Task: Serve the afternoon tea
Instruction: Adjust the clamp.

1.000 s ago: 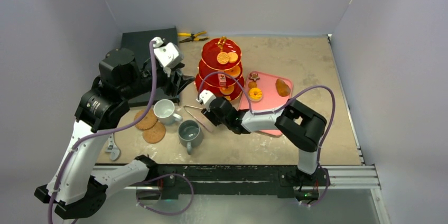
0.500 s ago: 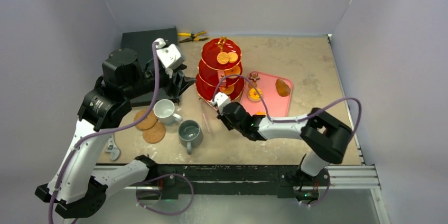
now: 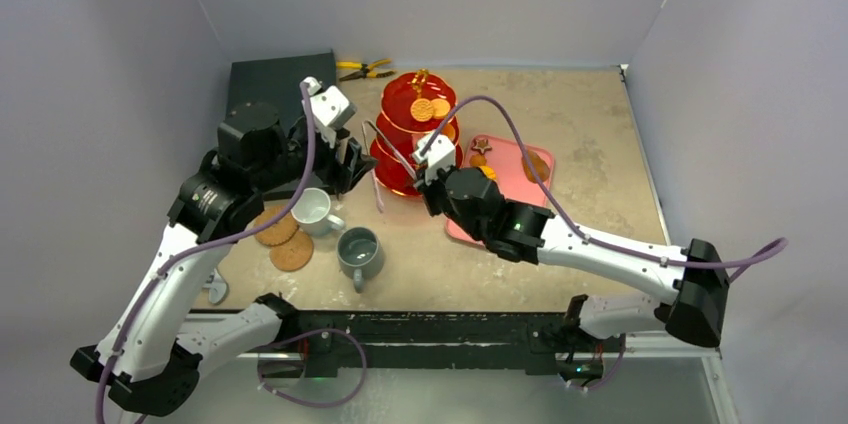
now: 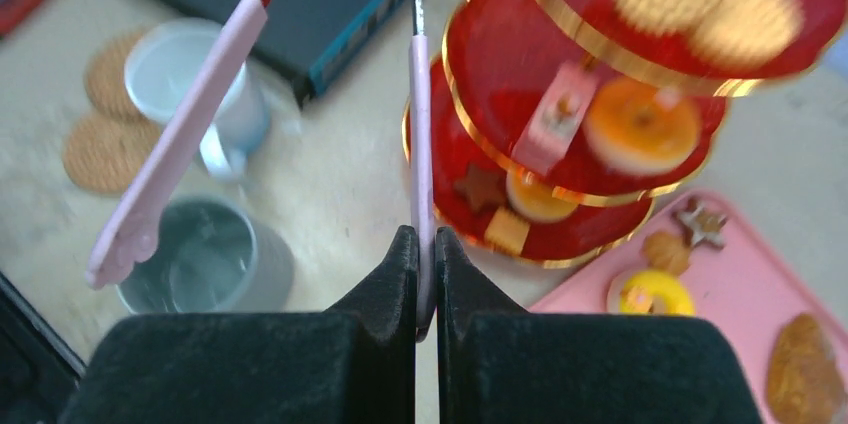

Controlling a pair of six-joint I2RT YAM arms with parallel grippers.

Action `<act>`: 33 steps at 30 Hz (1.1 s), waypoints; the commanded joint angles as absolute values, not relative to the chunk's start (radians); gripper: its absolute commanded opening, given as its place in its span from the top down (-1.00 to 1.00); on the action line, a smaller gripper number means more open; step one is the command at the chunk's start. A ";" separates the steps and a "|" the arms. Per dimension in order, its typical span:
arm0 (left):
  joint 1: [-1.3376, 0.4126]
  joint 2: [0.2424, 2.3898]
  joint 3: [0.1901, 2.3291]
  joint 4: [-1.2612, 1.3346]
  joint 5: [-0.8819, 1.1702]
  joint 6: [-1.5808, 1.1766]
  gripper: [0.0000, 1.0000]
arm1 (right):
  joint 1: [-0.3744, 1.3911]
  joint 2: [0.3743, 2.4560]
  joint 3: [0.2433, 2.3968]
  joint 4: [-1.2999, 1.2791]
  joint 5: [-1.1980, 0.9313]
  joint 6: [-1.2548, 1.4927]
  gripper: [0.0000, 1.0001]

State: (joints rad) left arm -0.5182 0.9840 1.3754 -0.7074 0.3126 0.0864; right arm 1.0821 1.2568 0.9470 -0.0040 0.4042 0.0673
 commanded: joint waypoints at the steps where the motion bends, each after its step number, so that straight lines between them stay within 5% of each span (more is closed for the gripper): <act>1: -0.518 0.948 1.368 -0.665 0.203 0.021 -0.43 | 1.162 1.287 1.154 0.003 0.631 0.004 1.00; 8: -0.518 0.924 1.347 -0.629 0.007 0.015 -0.44 | 1.218 1.376 1.350 0.068 0.856 -0.070 1.00; 16: -0.518 0.938 1.339 -0.540 -0.093 0.008 -0.20 | 1.292 1.420 1.393 0.126 0.904 -0.117 1.00; 33: -0.518 0.976 1.269 -0.580 -0.116 0.048 1.00 | 1.354 1.432 1.374 0.279 1.004 -0.130 1.00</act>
State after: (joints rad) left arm -0.5167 0.9707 1.2778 -0.5560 -0.1093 0.0040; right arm 1.3399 1.4704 1.3499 0.1085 0.9604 -0.1261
